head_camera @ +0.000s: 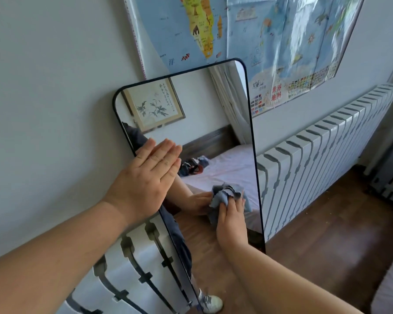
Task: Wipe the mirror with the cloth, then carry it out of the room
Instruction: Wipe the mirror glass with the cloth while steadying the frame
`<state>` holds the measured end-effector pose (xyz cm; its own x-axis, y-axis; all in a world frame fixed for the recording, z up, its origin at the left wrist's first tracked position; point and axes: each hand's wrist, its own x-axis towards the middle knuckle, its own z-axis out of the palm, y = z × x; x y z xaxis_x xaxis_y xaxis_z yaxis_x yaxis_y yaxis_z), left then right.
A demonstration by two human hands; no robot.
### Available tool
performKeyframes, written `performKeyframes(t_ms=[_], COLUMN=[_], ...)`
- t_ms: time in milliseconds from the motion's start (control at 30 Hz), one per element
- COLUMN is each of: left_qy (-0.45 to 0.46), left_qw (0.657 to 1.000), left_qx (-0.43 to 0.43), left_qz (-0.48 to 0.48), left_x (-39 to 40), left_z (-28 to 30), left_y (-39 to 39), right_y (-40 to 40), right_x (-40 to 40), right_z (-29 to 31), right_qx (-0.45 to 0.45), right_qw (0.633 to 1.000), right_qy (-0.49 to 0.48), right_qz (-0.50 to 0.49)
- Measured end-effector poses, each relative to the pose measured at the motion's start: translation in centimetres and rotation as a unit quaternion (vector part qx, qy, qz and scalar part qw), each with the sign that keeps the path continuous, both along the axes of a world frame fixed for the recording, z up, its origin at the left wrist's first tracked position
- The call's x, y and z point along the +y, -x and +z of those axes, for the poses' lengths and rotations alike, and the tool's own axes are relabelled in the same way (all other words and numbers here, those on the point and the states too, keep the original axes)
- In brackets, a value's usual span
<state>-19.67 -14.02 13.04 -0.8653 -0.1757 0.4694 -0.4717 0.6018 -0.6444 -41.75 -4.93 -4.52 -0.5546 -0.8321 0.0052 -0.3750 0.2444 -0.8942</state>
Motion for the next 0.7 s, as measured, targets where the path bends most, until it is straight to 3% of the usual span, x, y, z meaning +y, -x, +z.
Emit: performKeyframes(t_ms=[200, 333, 467, 567, 700], left_qy=[0.022, 0.026, 0.023, 0.029, 0.035], left_qw=[0.999, 0.998, 0.998, 0.998, 0.998], left_qx=[-0.001, 0.018, 0.016, 0.014, 0.018], left_qz=[-0.033, -0.048, -0.05, -0.049, -0.052], left_x=[-0.7, -1.1, -1.2, -1.0, -1.0], left_z=[-1.2, -1.7, -1.6, -1.4, -1.5], left_y=[-1.0, -0.9, -1.0, -1.0, -0.8], right_y=[-1.0, -2.5, -4.4, -4.8, -4.3], right_x=[-3.4, -2.4, 0.4, 0.2, -1.9], right_z=[6.3, 4.2, -0.8, -0.1, 5.6], right_qx=[0.099, -0.022, -0.145, -0.154, -0.084], right_qw=[0.989, 0.995, 0.986, 0.98, 0.992], right_qy=[0.106, 0.088, -0.034, -0.059, 0.044], right_qz=[0.01, -0.029, -0.079, -0.114, -0.083])
